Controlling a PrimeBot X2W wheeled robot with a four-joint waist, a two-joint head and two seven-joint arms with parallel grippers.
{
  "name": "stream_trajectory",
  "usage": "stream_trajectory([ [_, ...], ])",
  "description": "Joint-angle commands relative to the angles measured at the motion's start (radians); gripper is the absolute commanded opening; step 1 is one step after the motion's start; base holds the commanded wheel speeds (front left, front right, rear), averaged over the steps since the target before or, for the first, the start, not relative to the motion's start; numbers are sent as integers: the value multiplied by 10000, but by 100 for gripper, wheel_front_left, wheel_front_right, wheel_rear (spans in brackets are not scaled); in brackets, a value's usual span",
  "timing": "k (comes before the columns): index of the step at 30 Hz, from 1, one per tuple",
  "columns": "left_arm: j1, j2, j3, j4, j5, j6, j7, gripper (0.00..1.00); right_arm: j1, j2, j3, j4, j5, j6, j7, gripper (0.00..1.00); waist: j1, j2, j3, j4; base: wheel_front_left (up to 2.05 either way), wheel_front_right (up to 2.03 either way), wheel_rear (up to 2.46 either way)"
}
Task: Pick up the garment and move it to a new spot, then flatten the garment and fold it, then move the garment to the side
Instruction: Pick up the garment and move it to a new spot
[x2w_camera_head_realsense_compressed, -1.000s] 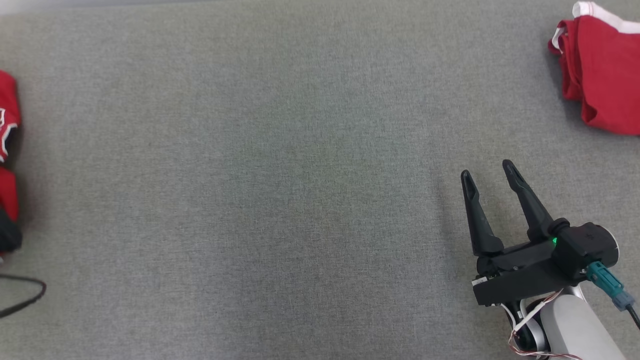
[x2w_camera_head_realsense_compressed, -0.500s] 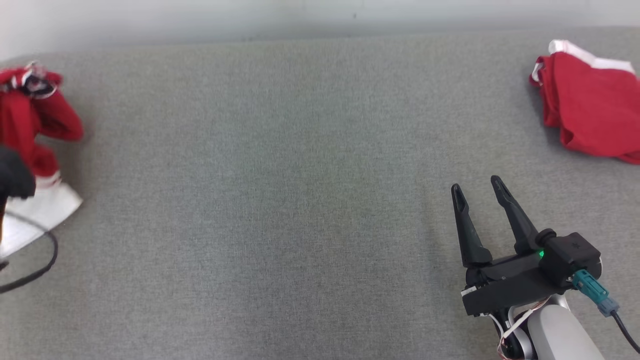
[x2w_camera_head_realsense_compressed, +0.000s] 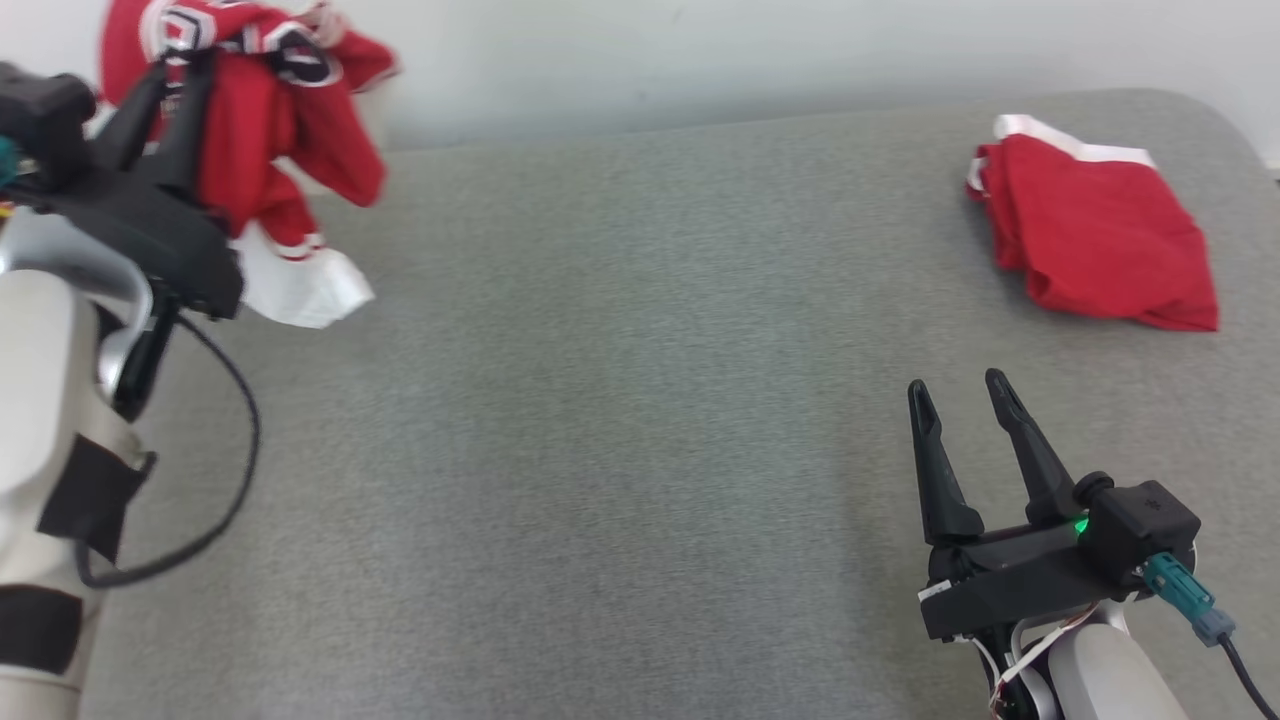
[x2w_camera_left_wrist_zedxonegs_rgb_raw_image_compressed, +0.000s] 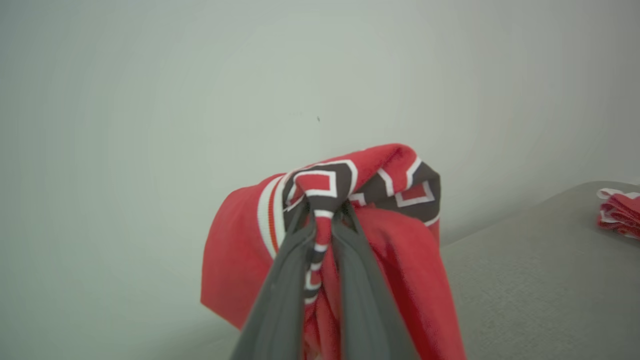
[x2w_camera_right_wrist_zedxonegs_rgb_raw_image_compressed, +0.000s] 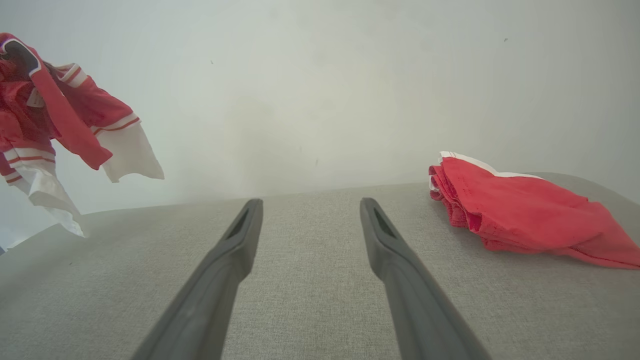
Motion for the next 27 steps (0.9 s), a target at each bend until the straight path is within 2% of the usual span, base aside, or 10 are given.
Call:
stream_trajectory([
  [1, 178, 31, -63, -207, -140, 10, 65, 0, 172, 39, -8, -27, 33, -6, -19, 100, 1, 1, -140, -239, 0, 0, 0],
  [6, 659, -58, -529, -2060, -477, 10, 825, 0, 197, 168, -136, -58, 23, -6, -21, 100, 1, 1, -215, -636, 0, 0, 0],
  [15, 1784, -684, -1176, -4542, -1012, 139, 1814, 0, 298, 372, -231, -68, -6, -6, -22, 100, 1, 1, -319, -1295, 0, 0, 0],
  [21, 2503, -1252, -1784, -5404, -1208, 278, 2059, 0, 374, 424, -334, -66, -18, -6, -23, 100, 1, 1, -385, -1495, 0, 0, 0],
  [27, 3424, -1514, -1927, -5298, -1503, 539, 1930, 0, 397, 488, -375, -16, -7, -6, -23, 100, 1, 1, -312, -1556, 0, 0, 0],
])
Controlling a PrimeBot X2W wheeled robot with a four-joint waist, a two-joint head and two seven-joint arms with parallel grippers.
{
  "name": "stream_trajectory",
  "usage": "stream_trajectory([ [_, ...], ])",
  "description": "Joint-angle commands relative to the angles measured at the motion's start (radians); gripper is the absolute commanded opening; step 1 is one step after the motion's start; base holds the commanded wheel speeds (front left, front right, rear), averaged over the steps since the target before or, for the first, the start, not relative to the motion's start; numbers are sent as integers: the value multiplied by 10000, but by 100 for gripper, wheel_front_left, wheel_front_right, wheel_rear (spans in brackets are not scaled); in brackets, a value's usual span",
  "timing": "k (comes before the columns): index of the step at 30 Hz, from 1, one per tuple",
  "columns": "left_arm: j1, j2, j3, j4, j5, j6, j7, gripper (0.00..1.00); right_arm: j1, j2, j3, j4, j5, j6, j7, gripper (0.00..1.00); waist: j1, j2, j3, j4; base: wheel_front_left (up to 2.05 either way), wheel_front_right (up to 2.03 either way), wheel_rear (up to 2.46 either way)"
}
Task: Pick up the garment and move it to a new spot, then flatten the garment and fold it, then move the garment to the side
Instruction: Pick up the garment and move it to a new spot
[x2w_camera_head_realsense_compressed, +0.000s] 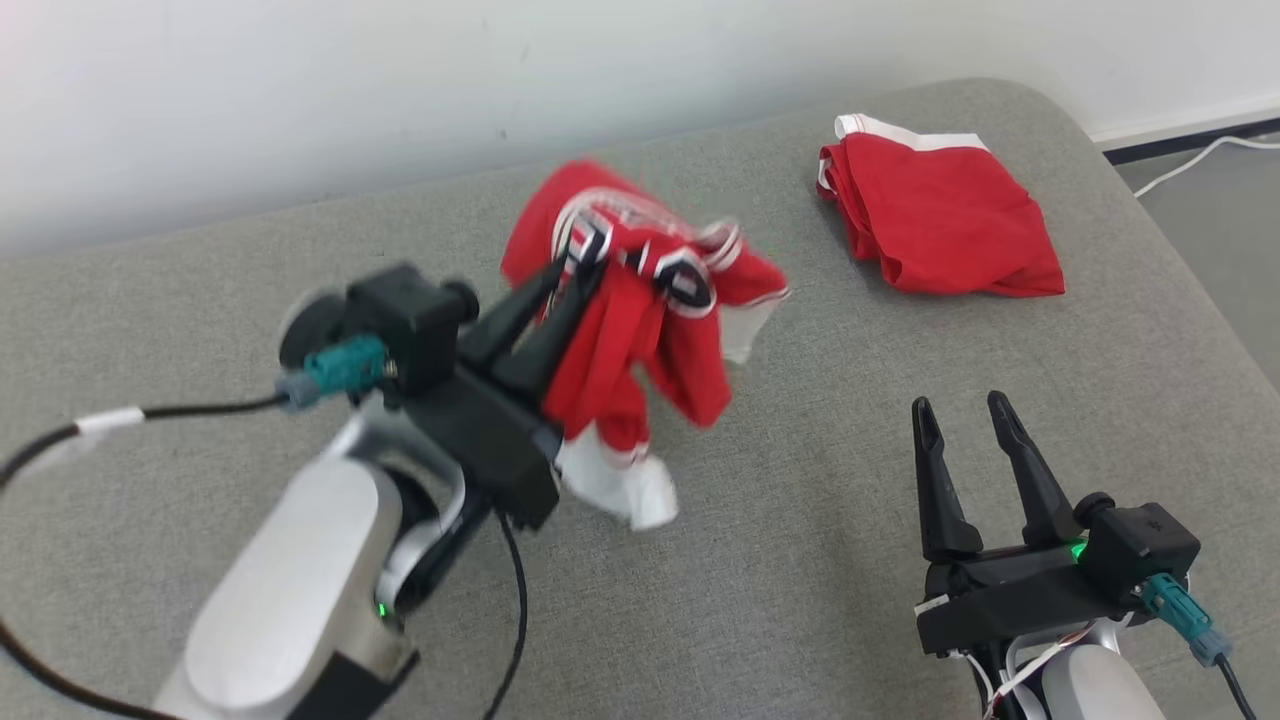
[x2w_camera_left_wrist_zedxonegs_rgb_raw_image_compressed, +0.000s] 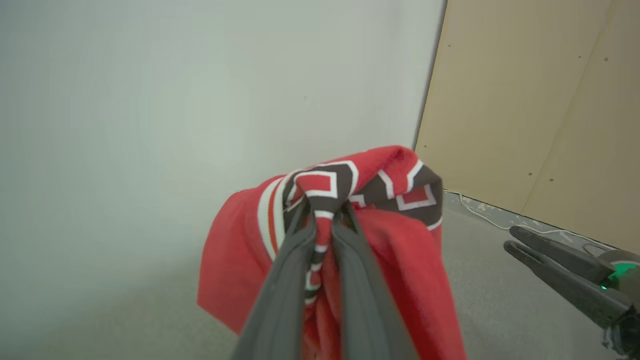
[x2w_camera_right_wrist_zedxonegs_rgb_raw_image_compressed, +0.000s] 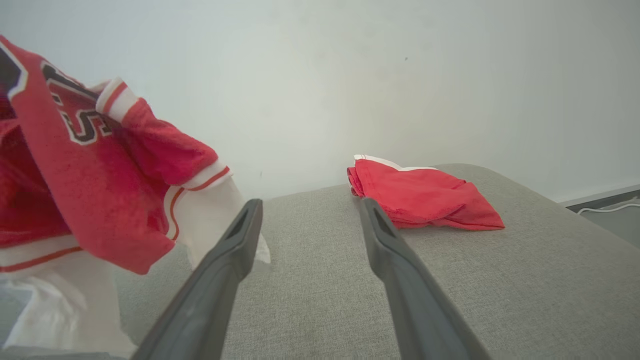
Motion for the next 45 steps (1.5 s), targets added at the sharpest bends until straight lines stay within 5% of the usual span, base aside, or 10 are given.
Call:
stream_trajectory([
  [1, 424, 9, 22, 192, -149, 82, -119, 0, 34, 32, -9, 40, 17, -6, -23, 100, 1, 1, 50, -5, 0, 0, 0],
  [12, 1568, 209, 278, 2038, -511, 153, -988, 0, -73, -6, -14, 269, 61, -6, -23, 100, 1, 1, 59, 109, 0, 0, 0],
  [19, 2059, -276, 21, 3314, -665, 34, -1805, 0, -10, -67, -29, 384, 61, -6, -23, 100, 1, 1, -56, 273, 0, 0, 0],
  [20, 2089, -381, -35, 3409, -710, -14, -1926, 29, 8, -90, -46, 391, 73, -6, -23, 100, 1, 1, -66, 308, 0, 0, 0],
  [21, 2131, -467, -76, 3496, -741, -40, -2044, 100, 27, -91, -52, 393, 73, -6, -23, 100, 1, 1, -79, 341, 0, 0, 0],
  [30, 2405, -854, -287, 3180, -629, 40, -3086, 100, 244, -160, -181, 332, 52, -6, -23, 100, 1, 1, -266, 773, 0, 0, 0],
  [45, 3220, -361, -73, 2717, -259, 805, -3497, 100, 412, -98, -231, 239, -7, -6, -23, 100, 1, 1, -415, 1151, 0, 0, 0],
])
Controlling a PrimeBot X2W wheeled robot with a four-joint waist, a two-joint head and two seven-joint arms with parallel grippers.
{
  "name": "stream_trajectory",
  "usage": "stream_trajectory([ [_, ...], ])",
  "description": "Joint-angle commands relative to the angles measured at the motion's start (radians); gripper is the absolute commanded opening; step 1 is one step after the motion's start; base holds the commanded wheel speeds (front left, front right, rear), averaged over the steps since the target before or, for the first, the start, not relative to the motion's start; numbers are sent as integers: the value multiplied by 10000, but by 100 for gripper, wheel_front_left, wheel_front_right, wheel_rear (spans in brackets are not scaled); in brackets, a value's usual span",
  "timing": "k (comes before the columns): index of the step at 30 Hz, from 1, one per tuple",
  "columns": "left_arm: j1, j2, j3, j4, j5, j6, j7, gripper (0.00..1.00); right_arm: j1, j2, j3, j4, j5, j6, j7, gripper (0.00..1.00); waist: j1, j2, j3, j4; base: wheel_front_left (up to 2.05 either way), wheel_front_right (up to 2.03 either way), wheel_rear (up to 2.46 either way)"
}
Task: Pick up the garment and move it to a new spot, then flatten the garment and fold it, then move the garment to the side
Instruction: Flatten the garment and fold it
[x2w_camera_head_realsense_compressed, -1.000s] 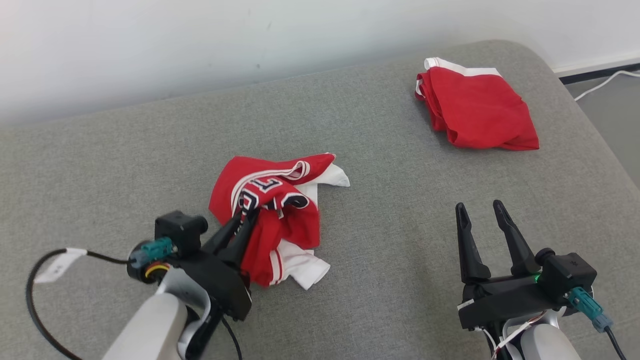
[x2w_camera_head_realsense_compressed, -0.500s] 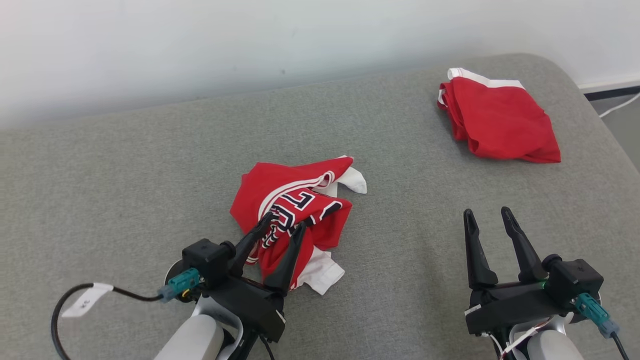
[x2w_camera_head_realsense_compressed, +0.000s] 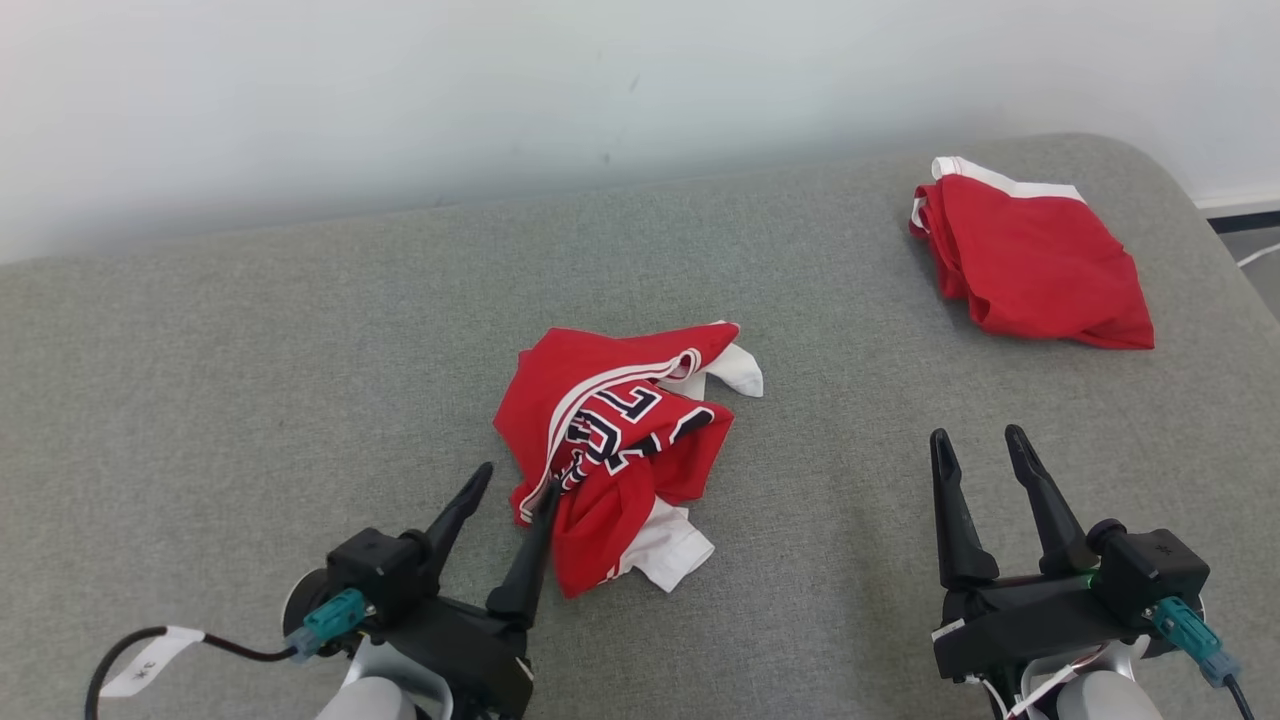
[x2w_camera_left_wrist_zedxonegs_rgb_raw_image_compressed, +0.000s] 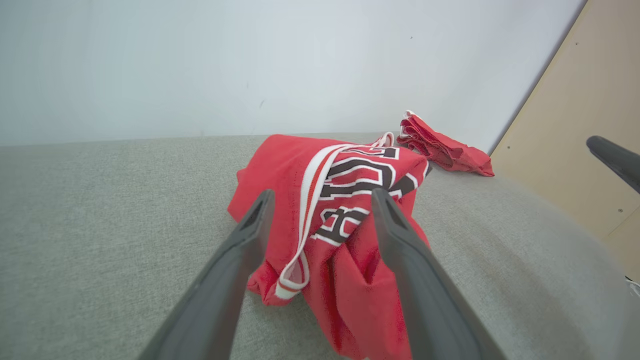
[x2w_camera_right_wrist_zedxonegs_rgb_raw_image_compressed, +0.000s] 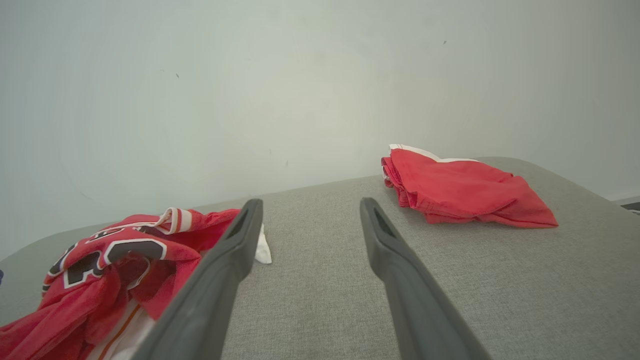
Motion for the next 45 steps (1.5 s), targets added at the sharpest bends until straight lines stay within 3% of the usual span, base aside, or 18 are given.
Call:
stream_trajectory([
  [1, 56, 65, 73, 153, -61, -30, -40, 100, -4, 4, 34, -19, -7, -6, -23, 100, 1, 0, 56, -23, 0, 0, 0],
  [19, -827, 173, -64, 2105, -5, -259, -35, 100, -296, 55, 64, -13, 141, -6, -23, 100, 1, 0, 573, -645, 0, 0, 0],
  [20, -882, 169, -81, 2233, 9, -279, -35, 96, -310, 59, 75, -11, 146, -6, -23, 100, 1, 0, 579, -668, 0, 0, 0],
  [21, -927, 123, -85, 2358, -43, -334, -45, 48, -318, 58, 85, -8, 148, -6, -23, 100, 1, 0, 582, -687, 0, 0, 0],
  [22, -963, 97, -126, 2463, -74, -374, -46, 35, -319, 57, 94, -6, 148, -6, -23, 100, 1, 0, 579, -704, 0, 0, 0],
  [23, -1002, 69, -145, 2527, -61, -429, -76, 0, -316, 51, 96, -6, 150, -6, -23, 100, 1, 0, 575, -717, 0, 0, 0],
  [33, -852, 6, 14, 2079, 65, -264, -295, 0, 6, 5, -82, 66, 93, -6, -23, 100, 1, 0, 214, -175, 0, 0, 0],
  [45, 560, 748, 336, -580, -112, 445, 235, 0, 351, 95, -103, 161, 42, -6, -23, 100, 1, 0, -410, 1156, 0, 0, 0],
])
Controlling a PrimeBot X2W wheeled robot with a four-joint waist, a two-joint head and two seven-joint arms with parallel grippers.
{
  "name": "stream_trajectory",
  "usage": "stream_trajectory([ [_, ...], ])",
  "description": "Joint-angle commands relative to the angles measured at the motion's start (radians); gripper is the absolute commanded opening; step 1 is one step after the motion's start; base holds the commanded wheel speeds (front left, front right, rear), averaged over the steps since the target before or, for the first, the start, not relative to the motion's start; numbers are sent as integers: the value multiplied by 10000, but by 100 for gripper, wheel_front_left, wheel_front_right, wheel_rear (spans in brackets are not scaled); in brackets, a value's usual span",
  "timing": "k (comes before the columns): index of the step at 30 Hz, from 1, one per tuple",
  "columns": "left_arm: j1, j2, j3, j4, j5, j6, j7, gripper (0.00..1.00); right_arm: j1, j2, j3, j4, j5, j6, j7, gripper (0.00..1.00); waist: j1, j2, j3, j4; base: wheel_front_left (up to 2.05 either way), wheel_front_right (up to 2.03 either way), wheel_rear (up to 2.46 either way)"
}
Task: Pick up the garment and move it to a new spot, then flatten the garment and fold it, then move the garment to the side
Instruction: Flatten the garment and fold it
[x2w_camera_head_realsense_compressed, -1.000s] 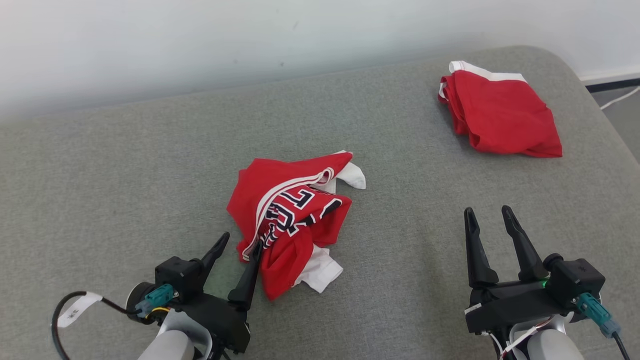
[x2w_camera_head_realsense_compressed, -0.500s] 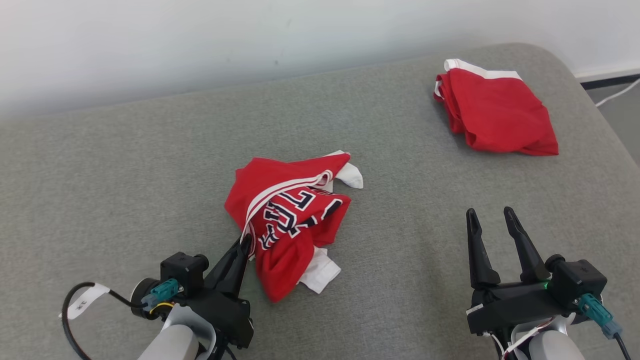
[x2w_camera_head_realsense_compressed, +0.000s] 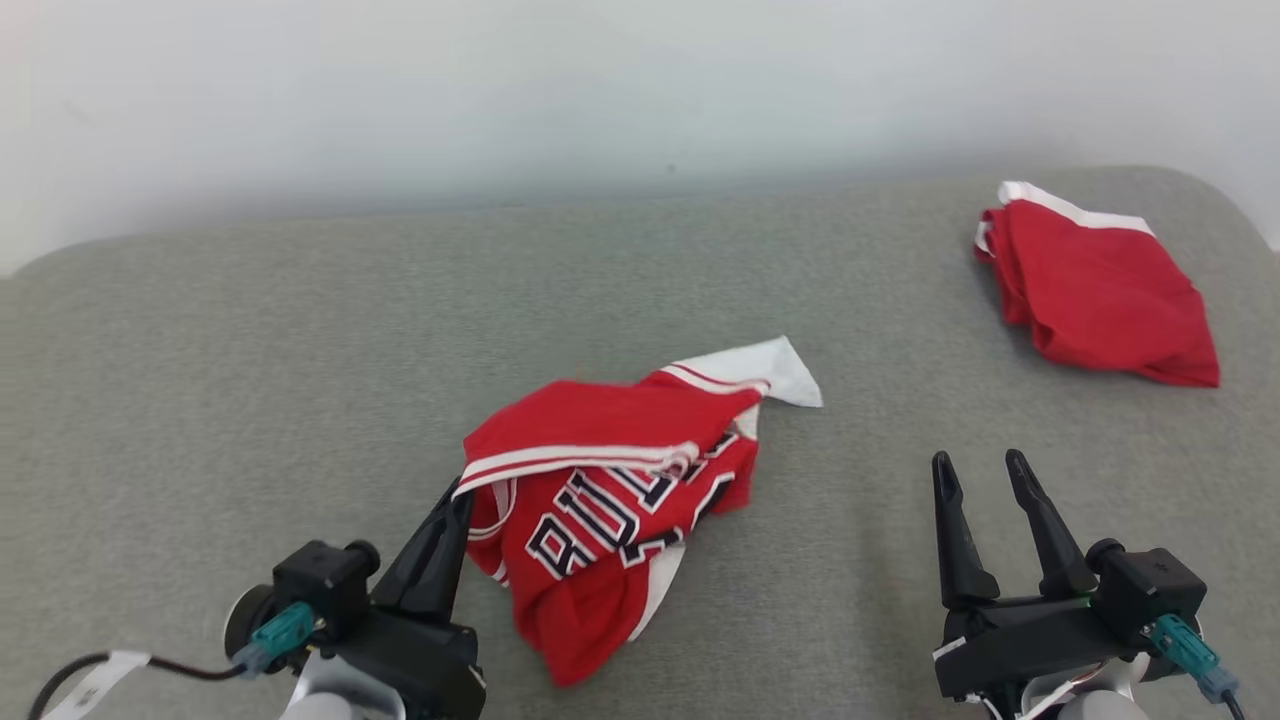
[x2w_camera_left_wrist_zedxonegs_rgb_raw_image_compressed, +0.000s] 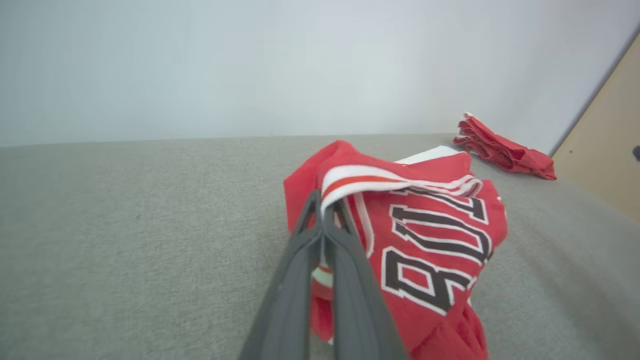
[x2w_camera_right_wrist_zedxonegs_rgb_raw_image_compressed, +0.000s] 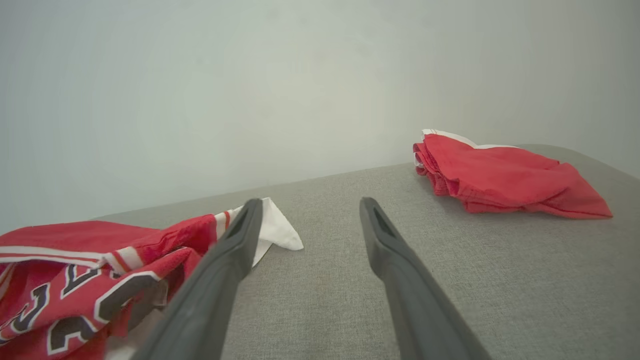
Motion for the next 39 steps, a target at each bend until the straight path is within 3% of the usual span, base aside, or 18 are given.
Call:
stream_trajectory([
  [1, 429, 196, 62, -533, -81, 197, 156, 0, 130, 20, -19, 0, -27, -6, -23, 100, 0, 0, -297, 508, 0, 0, 0],
  [11, 1777, 833, 213, -2661, -96, 996, 949, 0, 119, 22, -28, -11, -18, -7, -23, 100, 0, 0, -256, 790, 0, 0, 0],
  [18, 2482, 1178, 608, -3186, -288, 1445, 1040, 0, 144, -46, -72, 34, 6, -7, -23, 100, 0, 0, -260, 755, 0, 0, 0],
  [24, 2313, 1170, 888, -2749, -505, 1430, 832, 0, 60, -93, -41, 91, 33, -7, -23, 100, 0, 0, -274, 647, 0, 0, 0],
  [39, 1728, 929, 1768, 439, -1185, 985, -291, 0, -125, -148, -149, 285, 43, -7, -23, 100, 0, 0, -24, 357, 0, 0, 0],
])
